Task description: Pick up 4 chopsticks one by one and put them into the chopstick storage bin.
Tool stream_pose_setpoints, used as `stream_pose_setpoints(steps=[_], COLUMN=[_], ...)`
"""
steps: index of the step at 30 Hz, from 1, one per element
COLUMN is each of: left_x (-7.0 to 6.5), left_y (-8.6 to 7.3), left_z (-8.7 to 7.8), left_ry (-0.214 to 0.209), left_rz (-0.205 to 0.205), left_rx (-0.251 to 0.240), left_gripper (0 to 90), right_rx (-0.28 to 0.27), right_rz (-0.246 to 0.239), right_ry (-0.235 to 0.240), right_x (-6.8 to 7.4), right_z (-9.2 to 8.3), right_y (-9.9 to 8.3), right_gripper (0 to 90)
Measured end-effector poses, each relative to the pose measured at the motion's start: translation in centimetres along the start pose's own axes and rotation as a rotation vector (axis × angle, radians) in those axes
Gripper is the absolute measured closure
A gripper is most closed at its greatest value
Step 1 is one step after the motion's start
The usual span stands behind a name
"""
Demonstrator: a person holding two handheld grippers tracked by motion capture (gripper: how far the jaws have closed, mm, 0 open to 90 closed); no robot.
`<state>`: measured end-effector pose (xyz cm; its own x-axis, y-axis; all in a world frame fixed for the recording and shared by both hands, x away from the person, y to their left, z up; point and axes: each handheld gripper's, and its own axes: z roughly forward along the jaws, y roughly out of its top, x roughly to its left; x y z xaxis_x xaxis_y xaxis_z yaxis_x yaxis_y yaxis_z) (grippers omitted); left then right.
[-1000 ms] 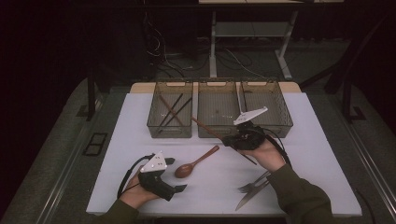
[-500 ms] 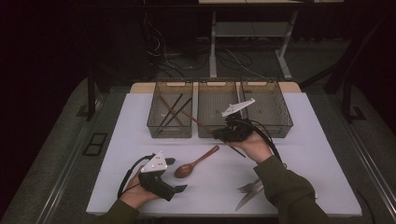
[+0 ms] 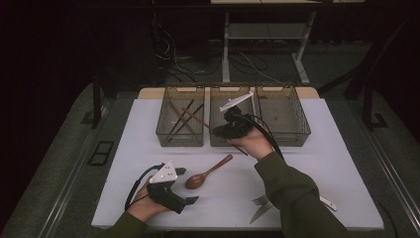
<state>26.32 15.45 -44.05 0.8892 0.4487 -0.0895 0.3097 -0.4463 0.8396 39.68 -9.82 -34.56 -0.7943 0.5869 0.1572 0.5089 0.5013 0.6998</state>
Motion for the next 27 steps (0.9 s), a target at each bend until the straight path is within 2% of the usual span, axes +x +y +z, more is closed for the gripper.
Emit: stream_pose_setpoints(steps=[11,18,25,27], left_x=[0.1,0.1,0.0,0.1], left_y=[0.0,0.0,0.1,0.1], left_z=[-0.1,-0.2,-0.2,-0.2], left_ry=[-0.002,-0.004,-0.010,-0.010], left_rz=[0.004,0.004,0.002,0.014], left_rx=[-0.005,-0.006,-0.014,-0.012], left_gripper=[0.0,0.0,0.0,0.0], right_rx=[0.037,0.060,0.074,0.082], right_rz=[0.018,0.051,0.104,0.108], right_ry=[-0.050,-0.075,-0.099,-0.109], right_x=[-0.2,-0.5,-1.1,-1.2], right_z=[2.5,4.7,7.0,7.7], right_y=[3.8,5.6,7.0,7.4], right_gripper=[83.7,83.7,83.7,83.7])
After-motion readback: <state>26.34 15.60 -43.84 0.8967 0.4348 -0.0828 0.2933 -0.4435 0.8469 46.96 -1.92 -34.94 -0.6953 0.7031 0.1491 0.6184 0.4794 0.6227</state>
